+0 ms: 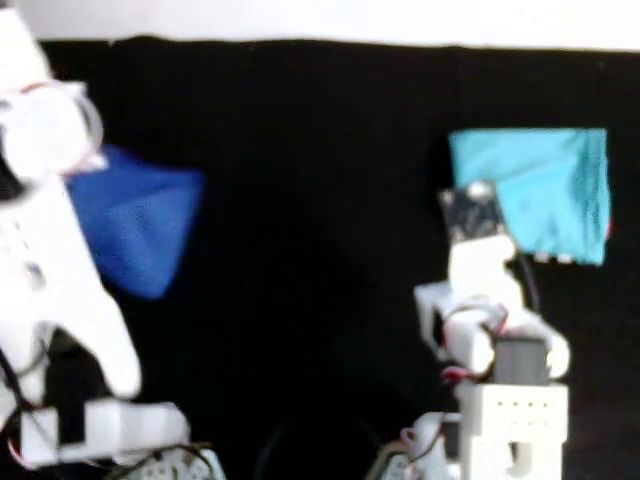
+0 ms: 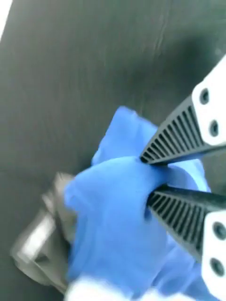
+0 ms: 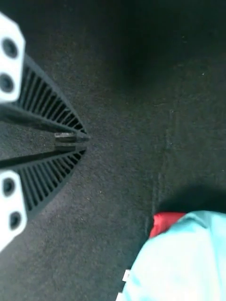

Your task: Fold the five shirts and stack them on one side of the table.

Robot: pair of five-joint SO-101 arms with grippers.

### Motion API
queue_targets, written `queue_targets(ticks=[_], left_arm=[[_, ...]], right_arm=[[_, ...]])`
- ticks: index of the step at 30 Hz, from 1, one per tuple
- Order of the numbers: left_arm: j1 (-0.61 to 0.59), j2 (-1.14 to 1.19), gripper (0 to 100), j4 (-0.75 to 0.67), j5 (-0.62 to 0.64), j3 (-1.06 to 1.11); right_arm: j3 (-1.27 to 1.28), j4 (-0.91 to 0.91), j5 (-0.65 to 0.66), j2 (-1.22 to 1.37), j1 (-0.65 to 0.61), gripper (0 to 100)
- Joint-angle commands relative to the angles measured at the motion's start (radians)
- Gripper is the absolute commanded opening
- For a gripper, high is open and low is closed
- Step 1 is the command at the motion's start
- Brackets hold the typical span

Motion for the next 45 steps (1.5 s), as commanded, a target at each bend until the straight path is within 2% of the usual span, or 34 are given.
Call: queue_targets(ticks=[1, 5, 9, 12, 17, 20, 24, 28, 32, 36, 40, 42, 45], left_arm=[[0.208, -0.134, 1, 0.002, 0.008, -0.035], [0.369, -0.202, 1, -0.031, 0.025, -0.035], [0.409, -0.226, 1, -0.061, 0.135, -0.031], [0.394, -0.197, 1, -0.044, 0.155, -0.008], [0.199, -0.16, 1, -0.005, 0.15, 0.243], [0.068, -0.153, 1, -0.005, 0.115, 0.496], [-0.048, -0.153, 1, -0.015, -0.089, 0.855], [-0.214, -0.16, 1, -0.149, -0.187, 1.086], [-0.418, -0.153, 1, -0.339, -0.239, 1.164], [-0.555, -0.153, 1, -0.456, -0.275, 1.182], [-0.604, -0.153, 2, -0.474, -0.275, 1.178], [-0.607, -0.153, 6, -0.474, -0.275, 1.176], [-0.607, -0.153, 14, -0.474, -0.273, 1.171]], right_arm=[[0.064, -0.067, -0.002, -0.03, 0.099, 2.9], [0.12, -0.136, -0.002, -0.03, 0.248, 10.7], [0.143, -0.193, -0.002, -0.03, 0.346, 18.8], [0.136, -0.209, -0.008, -0.031, 0.366, 19.3], [0.101, -0.208, -0.008, -0.028, 0.309, 19.3], [0.082, -0.209, -0.008, -0.027, 0.232, 19.3], [0.047, -0.209, -0.009, 0.005, 0.082, 19.8], [-0.053, -0.202, -0.074, 0.171, -0.039, 19.8], [-0.191, -0.162, -0.14, 0.378, -0.182, 19.8], [-0.303, -0.093, -0.16, 0.556, -0.392, 19.9], [-0.372, -0.077, -0.124, 0.699, -0.63, 19.9], [-0.403, -0.082, -0.118, 0.768, -0.73, 19.9], [-0.463, -0.096, -0.12, 0.898, -0.806, 20.0]])
